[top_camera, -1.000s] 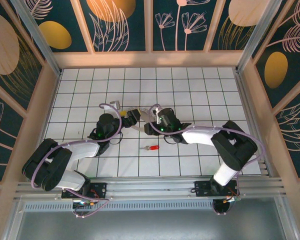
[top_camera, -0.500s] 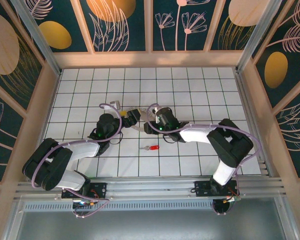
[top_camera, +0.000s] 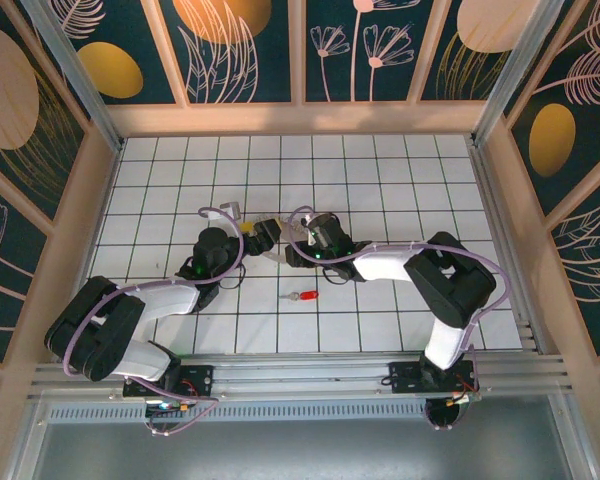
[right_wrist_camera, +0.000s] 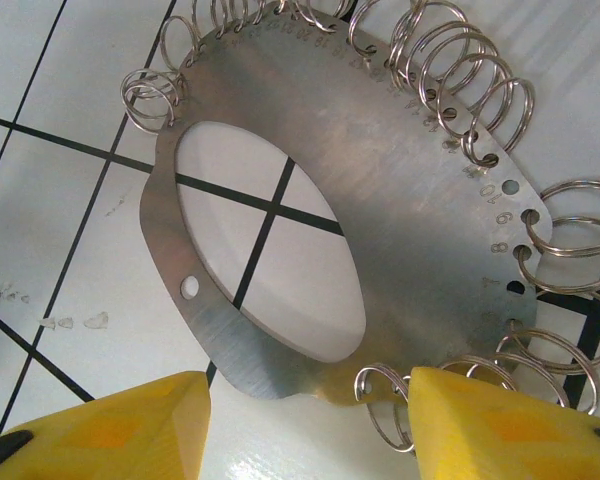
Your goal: Put the keys on the keyring
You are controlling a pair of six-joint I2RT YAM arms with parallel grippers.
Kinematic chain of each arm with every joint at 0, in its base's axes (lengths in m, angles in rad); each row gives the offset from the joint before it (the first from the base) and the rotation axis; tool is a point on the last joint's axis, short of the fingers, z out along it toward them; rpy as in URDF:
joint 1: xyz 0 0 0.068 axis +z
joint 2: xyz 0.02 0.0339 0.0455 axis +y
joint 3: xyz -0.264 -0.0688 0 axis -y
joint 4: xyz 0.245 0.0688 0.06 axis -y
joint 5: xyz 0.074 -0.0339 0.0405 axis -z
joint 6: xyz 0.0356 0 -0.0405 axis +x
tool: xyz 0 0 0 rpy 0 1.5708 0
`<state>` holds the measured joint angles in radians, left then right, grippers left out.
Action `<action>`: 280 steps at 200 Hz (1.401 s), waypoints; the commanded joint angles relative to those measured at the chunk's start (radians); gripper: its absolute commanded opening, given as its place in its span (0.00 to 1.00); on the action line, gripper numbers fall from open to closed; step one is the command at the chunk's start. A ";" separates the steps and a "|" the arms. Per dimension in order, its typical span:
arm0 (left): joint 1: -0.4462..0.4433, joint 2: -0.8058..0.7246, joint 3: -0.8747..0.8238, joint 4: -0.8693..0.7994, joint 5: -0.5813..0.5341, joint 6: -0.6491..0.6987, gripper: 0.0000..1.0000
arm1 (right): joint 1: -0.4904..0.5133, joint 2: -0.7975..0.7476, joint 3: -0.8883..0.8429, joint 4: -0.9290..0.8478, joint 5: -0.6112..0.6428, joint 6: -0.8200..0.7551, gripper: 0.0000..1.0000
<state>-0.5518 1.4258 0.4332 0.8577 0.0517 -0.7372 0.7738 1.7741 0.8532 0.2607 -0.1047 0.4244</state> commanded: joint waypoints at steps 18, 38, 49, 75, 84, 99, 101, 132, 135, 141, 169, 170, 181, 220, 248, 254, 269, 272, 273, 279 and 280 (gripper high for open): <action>-0.005 0.003 -0.010 0.030 0.005 0.011 0.99 | -0.005 0.025 0.021 -0.008 0.003 -0.006 0.55; -0.005 0.001 -0.010 0.030 0.004 0.012 0.99 | -0.005 0.029 0.020 -0.007 -0.010 -0.006 0.55; -0.005 0.001 -0.011 0.030 0.004 0.012 0.99 | -0.004 0.029 0.020 -0.005 -0.016 -0.006 0.55; -0.004 0.002 -0.008 0.030 0.005 0.010 0.99 | 0.000 0.023 0.018 -0.006 -0.035 -0.006 0.54; -0.004 0.002 -0.008 0.030 0.004 0.011 0.99 | 0.004 0.021 0.019 -0.007 -0.041 -0.006 0.54; -0.005 0.002 -0.008 0.032 0.004 0.009 0.99 | 0.013 0.019 0.021 -0.011 -0.048 -0.009 0.54; -0.005 0.002 -0.008 0.031 0.004 0.010 0.99 | 0.013 0.018 0.020 -0.011 -0.051 -0.009 0.54; -0.005 0.001 -0.007 0.032 0.005 0.009 0.99 | 0.036 0.009 0.017 -0.007 -0.072 -0.006 0.53; -0.005 0.002 -0.007 0.032 0.005 0.009 0.99 | 0.038 0.006 0.016 -0.005 -0.075 -0.005 0.53; -0.005 0.002 -0.007 0.032 0.005 0.007 0.98 | 0.043 0.003 0.015 -0.004 -0.079 -0.004 0.53; -0.005 -0.002 -0.006 0.030 0.007 0.007 0.99 | 0.058 -0.008 0.009 0.011 -0.106 0.018 0.53; -0.005 -0.003 -0.006 0.030 0.007 0.006 0.99 | 0.059 -0.008 0.009 0.012 -0.107 0.018 0.53; -0.005 -0.005 -0.005 0.029 0.007 0.006 0.99 | 0.064 -0.007 0.010 0.014 -0.109 0.022 0.53; -0.005 -0.020 0.001 0.017 0.009 0.010 0.99 | 0.070 -0.002 0.014 0.005 -0.073 0.027 0.53; -0.005 -0.025 0.001 0.009 0.008 0.012 0.99 | 0.070 0.018 0.027 -0.022 -0.017 0.038 0.53; -0.005 -0.028 0.000 0.010 0.008 0.012 0.99 | 0.070 0.023 0.030 -0.027 -0.003 0.044 0.53; -0.005 -0.032 -0.002 0.009 0.007 0.012 0.99 | 0.070 0.035 0.040 -0.039 0.026 0.054 0.52; -0.004 -0.034 -0.002 0.008 0.007 0.012 0.99 | 0.070 0.038 0.042 -0.041 0.030 0.055 0.52; -0.005 -0.034 -0.001 0.008 0.007 0.012 0.99 | 0.070 0.039 0.043 -0.042 0.031 0.056 0.52; -0.005 -0.037 -0.002 0.006 0.007 0.013 0.99 | 0.070 0.043 0.047 -0.044 0.036 0.057 0.51; -0.005 -0.037 -0.002 0.006 0.007 0.013 0.99 | 0.070 0.044 0.047 -0.044 0.037 0.057 0.51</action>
<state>-0.5518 1.4185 0.4297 0.8612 0.0517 -0.7368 0.8360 1.7905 0.8654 0.2443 -0.1268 0.4549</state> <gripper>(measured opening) 0.987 0.522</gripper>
